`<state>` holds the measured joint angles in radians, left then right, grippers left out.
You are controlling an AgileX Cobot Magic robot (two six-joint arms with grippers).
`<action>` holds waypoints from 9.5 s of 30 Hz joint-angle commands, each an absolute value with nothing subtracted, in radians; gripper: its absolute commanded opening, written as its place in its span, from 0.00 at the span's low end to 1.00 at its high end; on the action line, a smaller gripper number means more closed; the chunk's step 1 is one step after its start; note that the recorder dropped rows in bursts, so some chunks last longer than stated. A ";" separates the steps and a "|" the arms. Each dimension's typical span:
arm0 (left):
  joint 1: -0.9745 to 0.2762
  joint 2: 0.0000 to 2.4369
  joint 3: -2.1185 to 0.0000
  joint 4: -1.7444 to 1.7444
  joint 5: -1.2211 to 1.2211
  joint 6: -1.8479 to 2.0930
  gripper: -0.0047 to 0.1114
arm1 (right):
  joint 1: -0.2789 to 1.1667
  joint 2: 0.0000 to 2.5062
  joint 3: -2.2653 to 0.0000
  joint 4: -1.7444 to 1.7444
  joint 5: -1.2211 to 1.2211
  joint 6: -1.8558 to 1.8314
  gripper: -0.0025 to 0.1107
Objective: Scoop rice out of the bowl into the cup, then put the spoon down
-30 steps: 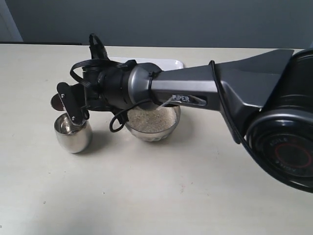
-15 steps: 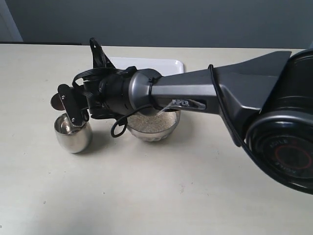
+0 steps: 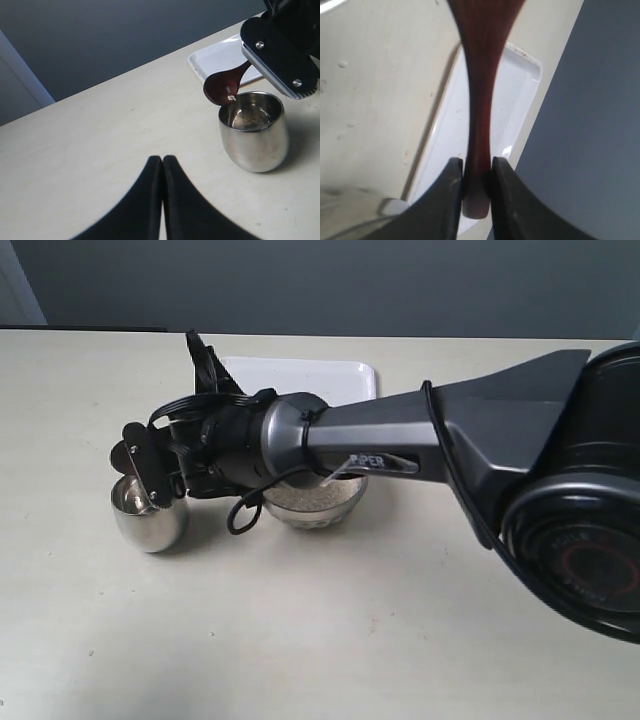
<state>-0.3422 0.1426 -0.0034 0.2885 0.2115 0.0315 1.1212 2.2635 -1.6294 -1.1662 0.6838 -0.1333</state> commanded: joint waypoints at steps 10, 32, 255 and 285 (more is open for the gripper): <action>-0.352 0.135 0.000 0.304 0.208 0.029 0.04 | 1.128 2.258 -1.601 -1.247 0.726 -0.047 0.01; -0.352 0.135 0.000 0.307 0.208 0.029 0.04 | 1.102 2.117 -1.601 -0.952 0.720 -0.200 0.01; -0.352 0.135 0.000 0.305 0.205 0.029 0.04 | 0.528 1.209 -1.379 0.046 1.221 -0.057 0.01; -0.352 0.135 0.000 0.307 0.209 0.029 0.04 | -0.069 0.284 -0.030 -0.078 -0.165 0.139 0.01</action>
<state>-0.3422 0.1426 -0.0034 0.3106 0.2135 0.0315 -0.0115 0.3639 -0.0676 -0.0769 -0.1495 0.1388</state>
